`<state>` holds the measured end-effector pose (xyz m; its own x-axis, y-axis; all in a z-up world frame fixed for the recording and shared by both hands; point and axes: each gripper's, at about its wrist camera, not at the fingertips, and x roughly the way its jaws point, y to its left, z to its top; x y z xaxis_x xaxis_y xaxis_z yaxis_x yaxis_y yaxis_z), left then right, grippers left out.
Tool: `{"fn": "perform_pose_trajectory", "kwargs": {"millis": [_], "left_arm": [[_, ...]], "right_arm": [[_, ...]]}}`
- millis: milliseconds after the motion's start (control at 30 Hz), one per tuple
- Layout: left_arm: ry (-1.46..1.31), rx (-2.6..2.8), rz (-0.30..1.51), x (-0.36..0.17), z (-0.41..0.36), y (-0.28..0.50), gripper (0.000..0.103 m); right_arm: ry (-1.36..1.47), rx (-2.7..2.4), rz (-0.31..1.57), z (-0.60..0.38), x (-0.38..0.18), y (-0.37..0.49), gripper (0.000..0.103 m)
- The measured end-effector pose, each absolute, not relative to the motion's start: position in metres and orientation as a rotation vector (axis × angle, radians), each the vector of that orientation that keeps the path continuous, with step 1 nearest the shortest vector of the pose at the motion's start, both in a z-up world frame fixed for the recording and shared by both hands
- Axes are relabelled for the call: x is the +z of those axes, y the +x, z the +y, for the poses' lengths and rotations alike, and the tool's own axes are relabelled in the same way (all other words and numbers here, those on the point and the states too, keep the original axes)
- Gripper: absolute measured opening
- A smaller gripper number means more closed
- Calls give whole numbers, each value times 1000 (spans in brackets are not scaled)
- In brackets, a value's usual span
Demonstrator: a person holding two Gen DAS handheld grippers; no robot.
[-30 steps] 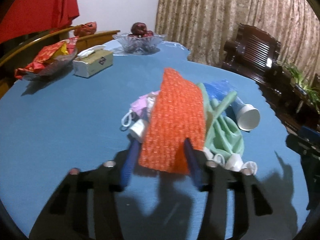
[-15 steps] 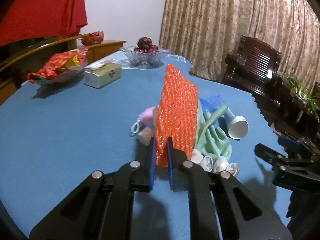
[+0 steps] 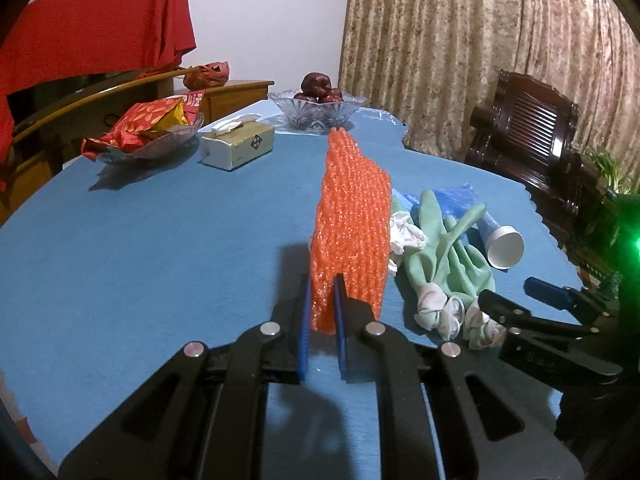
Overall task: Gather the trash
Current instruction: 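Grasp the green rubber gloves with the right gripper while the left gripper holds the net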
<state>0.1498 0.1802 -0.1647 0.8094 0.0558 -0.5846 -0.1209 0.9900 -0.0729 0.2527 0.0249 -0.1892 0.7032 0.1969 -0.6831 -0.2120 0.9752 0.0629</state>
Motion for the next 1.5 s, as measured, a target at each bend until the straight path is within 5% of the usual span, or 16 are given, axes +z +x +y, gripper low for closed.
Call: {"fn": "perform_pose_trajectory", "kwargs": {"millis": [333,567,667,1500], "left_arm": [[-123,93,626,-166,186,151,10],[-124,88,629,-166,187,151,10],[-120,85,623,-164,185,150,10],[-71,-69,595,-124,102,136,10]], "right_arm": [[-9,264,811,39,-200,253,66],[19,324,832,36,-199,255,30],[50,333,823,27,-191,252,27],[97,222,662,-76,-106,185,26]]}}
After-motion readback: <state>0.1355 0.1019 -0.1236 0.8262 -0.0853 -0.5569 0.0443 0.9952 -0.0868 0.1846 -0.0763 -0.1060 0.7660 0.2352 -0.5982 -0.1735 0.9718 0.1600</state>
